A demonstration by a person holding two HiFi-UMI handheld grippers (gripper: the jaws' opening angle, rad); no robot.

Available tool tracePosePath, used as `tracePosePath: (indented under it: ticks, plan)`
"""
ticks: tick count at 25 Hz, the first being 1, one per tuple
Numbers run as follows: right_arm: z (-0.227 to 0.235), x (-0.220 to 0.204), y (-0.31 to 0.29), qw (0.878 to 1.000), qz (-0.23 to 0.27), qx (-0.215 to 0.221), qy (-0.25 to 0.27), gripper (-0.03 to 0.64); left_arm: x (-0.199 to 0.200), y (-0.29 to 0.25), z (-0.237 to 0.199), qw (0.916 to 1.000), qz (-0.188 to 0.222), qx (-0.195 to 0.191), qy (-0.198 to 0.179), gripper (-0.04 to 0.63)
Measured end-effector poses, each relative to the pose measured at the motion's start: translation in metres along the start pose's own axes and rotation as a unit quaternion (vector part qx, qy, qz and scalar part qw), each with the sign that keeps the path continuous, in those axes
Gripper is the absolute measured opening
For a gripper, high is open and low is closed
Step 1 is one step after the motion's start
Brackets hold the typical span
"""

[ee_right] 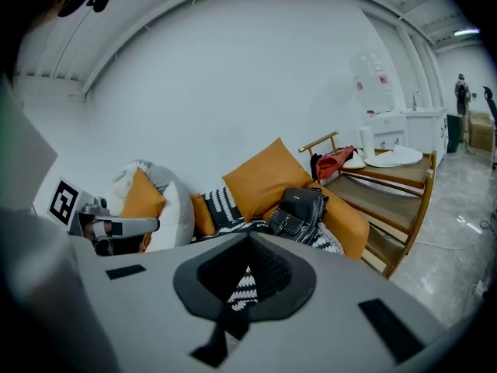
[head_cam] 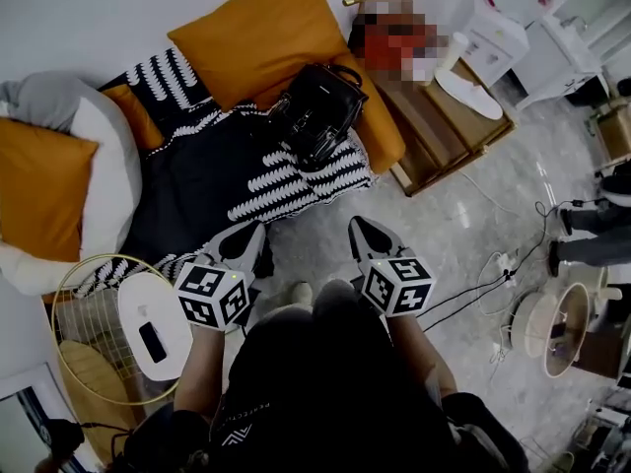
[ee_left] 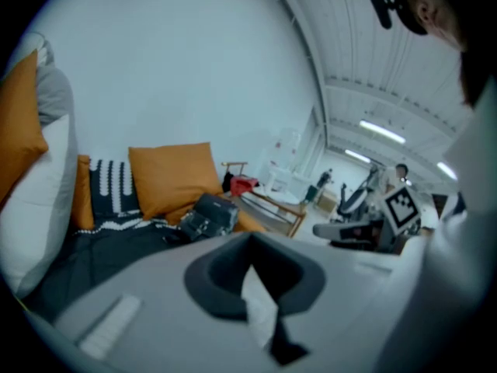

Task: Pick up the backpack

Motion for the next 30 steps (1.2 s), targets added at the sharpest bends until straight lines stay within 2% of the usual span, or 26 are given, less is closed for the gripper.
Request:
tracePosePath:
  ticks: [8, 16, 22, 30]
  plan:
    - [0.025, 0.005, -0.034, 1.0, -0.009, -0.015, -0.011, -0.005, 0.012, -0.033, -0.023, 0.9998, 0.004, 0.01, -0.019, 0.011]
    - [0.061, 0.031, -0.102, 1.0, -0.017, -0.015, 0.001, 0.0, 0.036, -0.094, -0.064, 0.9988, 0.013, 0.028, -0.038, 0.014]
    - [0.091, 0.05, -0.15, 0.999, -0.04, -0.013, -0.006, 0.022, 0.05, -0.152, -0.081, 0.9992, -0.007, 0.017, -0.036, 0.025]
    - [0.129, 0.054, -0.206, 0.997, -0.072, -0.016, -0.014, 0.084, 0.058, -0.214, -0.113, 0.9986, -0.035, 0.026, -0.03, 0.084]
Point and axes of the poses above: the fingertips, and each gripper's own axes: y backward along the fingers, z to its right, x out of its top, the point moved 1 cm from there along y, backward along the fingers, and after that the axes turned 7 degrees about z, right-handed, at the moved point
